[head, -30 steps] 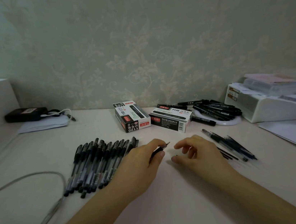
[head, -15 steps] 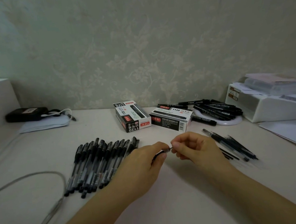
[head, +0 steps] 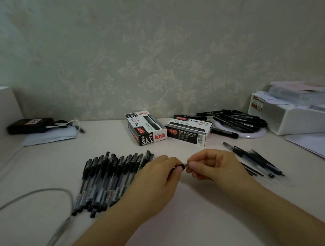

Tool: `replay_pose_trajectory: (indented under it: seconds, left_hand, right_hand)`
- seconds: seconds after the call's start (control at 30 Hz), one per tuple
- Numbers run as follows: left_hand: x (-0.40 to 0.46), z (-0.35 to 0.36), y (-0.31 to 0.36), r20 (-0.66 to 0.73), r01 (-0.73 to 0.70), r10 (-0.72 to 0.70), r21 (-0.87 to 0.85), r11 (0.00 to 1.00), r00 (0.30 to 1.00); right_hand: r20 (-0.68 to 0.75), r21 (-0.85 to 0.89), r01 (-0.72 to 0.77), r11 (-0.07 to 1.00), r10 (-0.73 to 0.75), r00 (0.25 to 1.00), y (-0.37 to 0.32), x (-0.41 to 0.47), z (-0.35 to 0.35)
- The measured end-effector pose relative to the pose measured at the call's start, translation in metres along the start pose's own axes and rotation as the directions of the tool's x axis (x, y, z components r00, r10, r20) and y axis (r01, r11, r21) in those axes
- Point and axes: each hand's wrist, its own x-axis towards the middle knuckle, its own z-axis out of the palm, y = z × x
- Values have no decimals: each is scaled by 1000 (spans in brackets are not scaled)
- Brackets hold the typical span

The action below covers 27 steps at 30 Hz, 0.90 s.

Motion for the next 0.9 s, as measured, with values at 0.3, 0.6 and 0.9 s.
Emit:
replay_pose_trajectory:
  seconds: [0.3, 0.6, 0.9]
  left_hand:
    - [-1, -2, 3, -51, -59, 61, 29, 998, 997]
    - [-1, -2, 1, -36, -23, 25, 39, 999, 999]
    - [0, -1, 1, -26, -31, 32, 42, 999, 999]
  right_hand:
    - [20, -180, 43, 983, -40, 999, 3, 0, 3]
    - [130, -219, 65, 974, -37, 991, 5, 1, 1]
    - [99, -248, 60, 967, -36, 994, 7, 3, 5]
